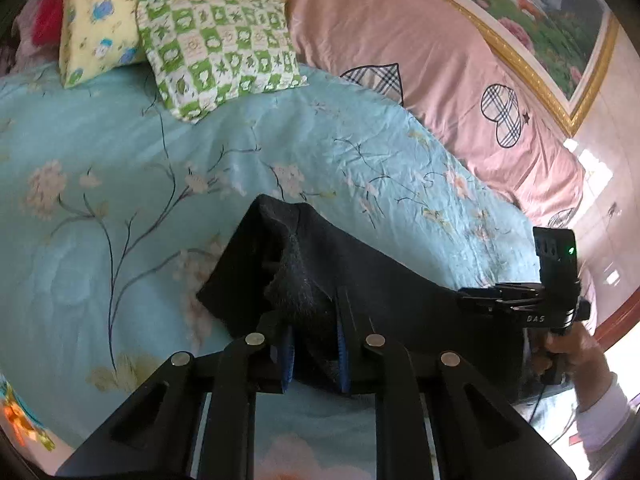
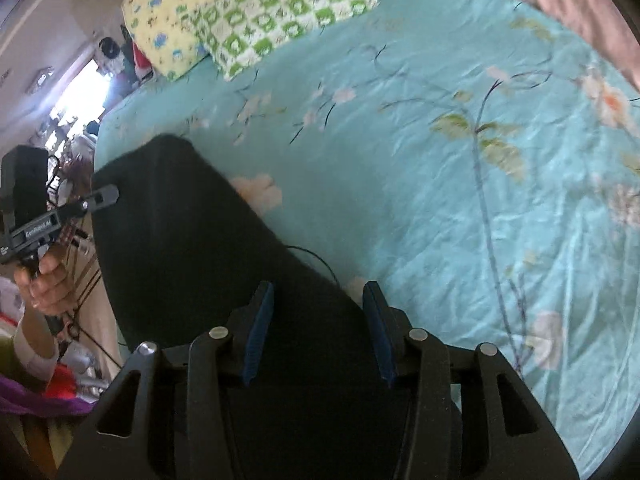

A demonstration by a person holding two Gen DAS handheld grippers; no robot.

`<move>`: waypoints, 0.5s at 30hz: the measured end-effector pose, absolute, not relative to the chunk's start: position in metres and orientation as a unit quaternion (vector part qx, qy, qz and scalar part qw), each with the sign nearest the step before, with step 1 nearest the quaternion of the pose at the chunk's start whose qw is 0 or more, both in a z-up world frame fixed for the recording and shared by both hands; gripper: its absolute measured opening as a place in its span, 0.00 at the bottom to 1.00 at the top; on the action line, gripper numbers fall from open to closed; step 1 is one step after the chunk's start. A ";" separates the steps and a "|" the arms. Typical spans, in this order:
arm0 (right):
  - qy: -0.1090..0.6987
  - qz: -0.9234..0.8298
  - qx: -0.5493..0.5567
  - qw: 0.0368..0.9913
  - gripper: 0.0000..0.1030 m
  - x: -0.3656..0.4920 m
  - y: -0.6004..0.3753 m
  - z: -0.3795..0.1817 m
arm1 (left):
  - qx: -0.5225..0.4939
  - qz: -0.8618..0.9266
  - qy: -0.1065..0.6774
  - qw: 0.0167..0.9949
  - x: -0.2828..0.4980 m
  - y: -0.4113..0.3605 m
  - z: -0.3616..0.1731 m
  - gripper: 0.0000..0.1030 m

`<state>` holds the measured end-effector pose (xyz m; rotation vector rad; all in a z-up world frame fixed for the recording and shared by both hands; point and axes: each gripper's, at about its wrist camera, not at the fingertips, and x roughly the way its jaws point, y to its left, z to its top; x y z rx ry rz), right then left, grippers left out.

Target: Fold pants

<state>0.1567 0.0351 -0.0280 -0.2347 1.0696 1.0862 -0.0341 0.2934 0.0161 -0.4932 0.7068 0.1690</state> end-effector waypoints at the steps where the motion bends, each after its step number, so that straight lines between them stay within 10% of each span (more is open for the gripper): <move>1: 0.488 0.497 -0.101 0.710 0.32 0.157 0.036 -0.028 | -0.233 0.081 0.340 0.907 -0.032 0.294 0.018 0.15; 15: 0.442 0.452 -0.105 0.767 0.15 0.151 0.044 -0.012 | -0.204 0.096 0.370 0.901 -0.019 0.310 -0.005 0.13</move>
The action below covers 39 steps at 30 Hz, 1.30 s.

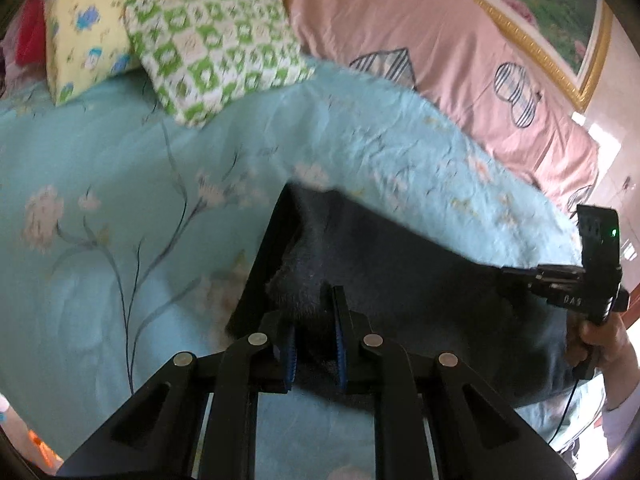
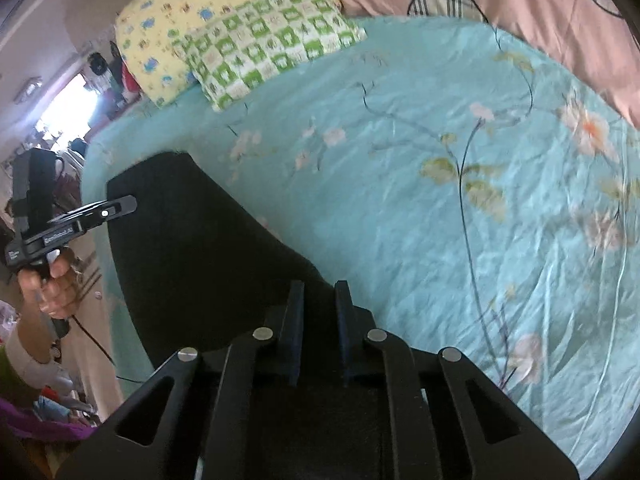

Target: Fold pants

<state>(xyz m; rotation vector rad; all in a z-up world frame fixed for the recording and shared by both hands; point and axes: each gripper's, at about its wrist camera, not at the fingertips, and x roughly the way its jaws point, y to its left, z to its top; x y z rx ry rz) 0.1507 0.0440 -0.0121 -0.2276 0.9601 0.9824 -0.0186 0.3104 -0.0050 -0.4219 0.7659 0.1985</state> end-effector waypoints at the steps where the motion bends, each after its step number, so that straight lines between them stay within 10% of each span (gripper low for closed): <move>1: 0.443 0.451 -0.104 0.767 0.15 0.150 0.044 -0.015 | -0.209 0.096 0.372 0.899 -0.022 0.310 -0.008 0.13; 7: 0.447 0.457 -0.080 0.765 0.18 0.153 0.038 -0.021 | -0.248 0.112 0.379 0.884 -0.036 0.315 -0.017 0.21; 11: 0.455 0.457 -0.058 0.762 0.30 0.157 0.032 -0.021 | -0.260 0.159 0.397 0.866 -0.039 0.315 -0.016 0.73; 19: 0.484 0.465 -0.039 0.740 0.43 0.170 0.041 -0.036 | -0.296 0.162 0.409 0.848 -0.018 0.327 -0.029 0.70; 21: 0.498 0.467 -0.020 0.731 0.42 0.173 0.042 -0.044 | -0.305 0.146 0.398 0.853 -0.010 0.328 -0.030 0.34; 24: 0.493 0.465 -0.025 0.735 0.23 0.169 0.040 -0.040 | -0.322 0.126 0.362 0.866 -0.012 0.331 -0.015 0.15; 34: 0.369 0.435 -0.072 0.818 0.20 0.133 0.083 -0.015 | -0.243 0.146 0.333 0.899 -0.038 0.343 -0.004 0.16; 39: 0.381 0.429 -0.005 0.819 0.33 0.130 0.065 -0.023 | -0.213 0.163 0.349 0.898 -0.048 0.340 -0.006 0.33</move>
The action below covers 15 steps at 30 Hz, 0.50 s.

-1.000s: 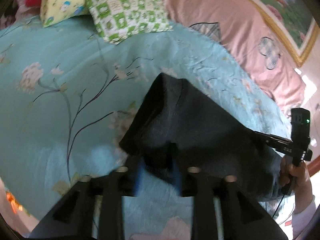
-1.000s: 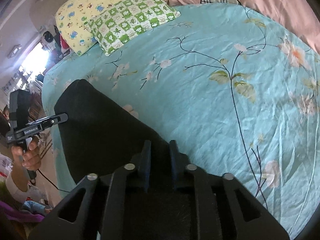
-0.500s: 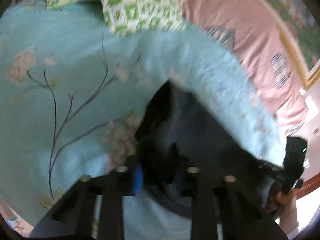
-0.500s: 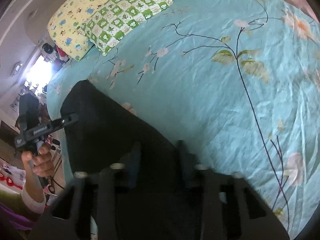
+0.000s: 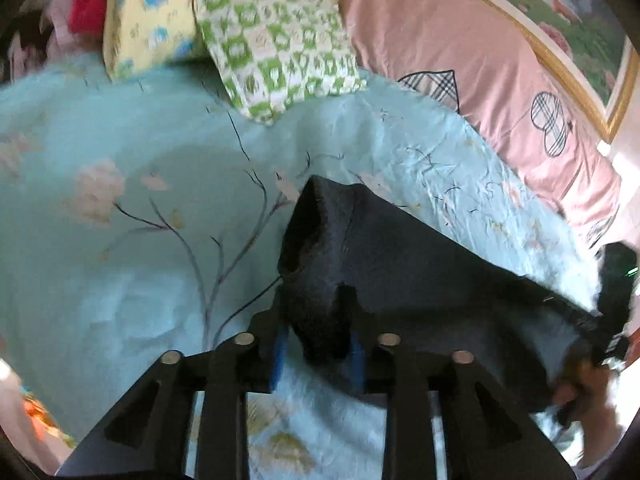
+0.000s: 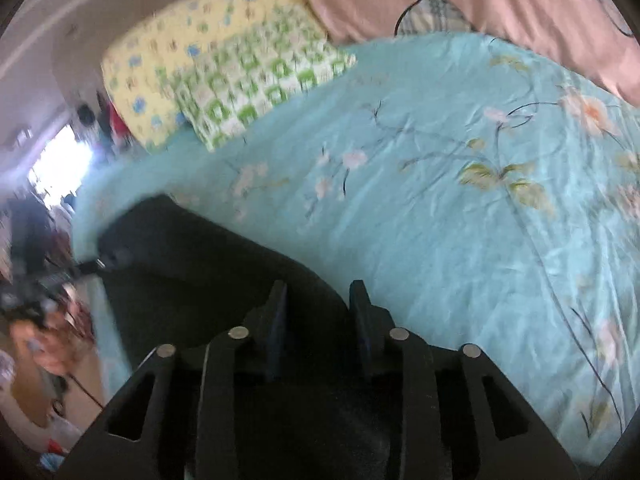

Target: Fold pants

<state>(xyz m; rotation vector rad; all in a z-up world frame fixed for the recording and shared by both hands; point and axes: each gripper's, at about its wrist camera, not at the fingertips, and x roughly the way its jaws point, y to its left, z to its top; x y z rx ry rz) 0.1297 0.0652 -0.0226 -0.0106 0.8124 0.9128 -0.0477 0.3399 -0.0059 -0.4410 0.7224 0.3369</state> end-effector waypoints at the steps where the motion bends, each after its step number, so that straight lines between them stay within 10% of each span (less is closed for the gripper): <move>1: 0.373 0.421 -0.001 0.827 0.35 0.125 0.056 -0.015 | -0.195 0.175 0.343 0.902 -0.053 0.334 0.000 0.34; 15: 0.346 0.351 0.095 0.865 0.45 0.036 -0.092 0.006 | -0.132 0.077 0.332 0.931 -0.047 0.235 0.038 0.42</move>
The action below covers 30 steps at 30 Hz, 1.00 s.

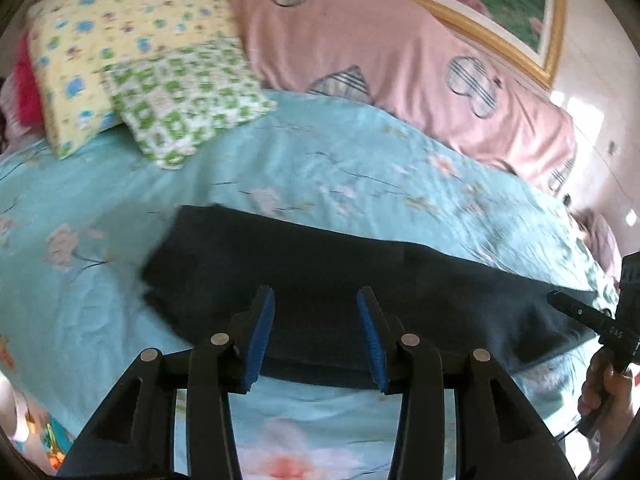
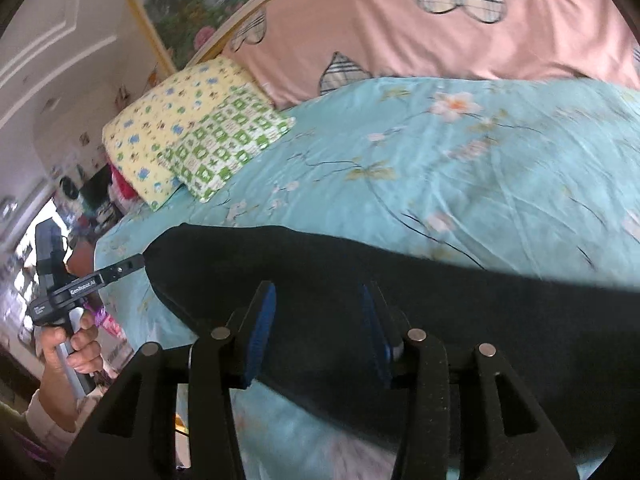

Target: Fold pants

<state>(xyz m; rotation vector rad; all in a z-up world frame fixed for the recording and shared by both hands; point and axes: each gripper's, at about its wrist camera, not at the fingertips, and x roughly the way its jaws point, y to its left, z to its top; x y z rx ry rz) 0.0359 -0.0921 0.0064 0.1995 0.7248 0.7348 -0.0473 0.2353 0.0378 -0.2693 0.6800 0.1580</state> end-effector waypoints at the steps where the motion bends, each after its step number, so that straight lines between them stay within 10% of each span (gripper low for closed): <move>1: 0.345 0.345 0.099 0.867 0.45 0.033 -0.100 0.005 | -0.130 0.067 0.336 0.931 -0.045 0.227 0.037 0.42; 30: 0.336 0.155 0.241 0.897 0.61 -0.040 -0.273 -0.009 | -0.031 -0.148 0.396 0.906 0.040 0.035 0.036 0.58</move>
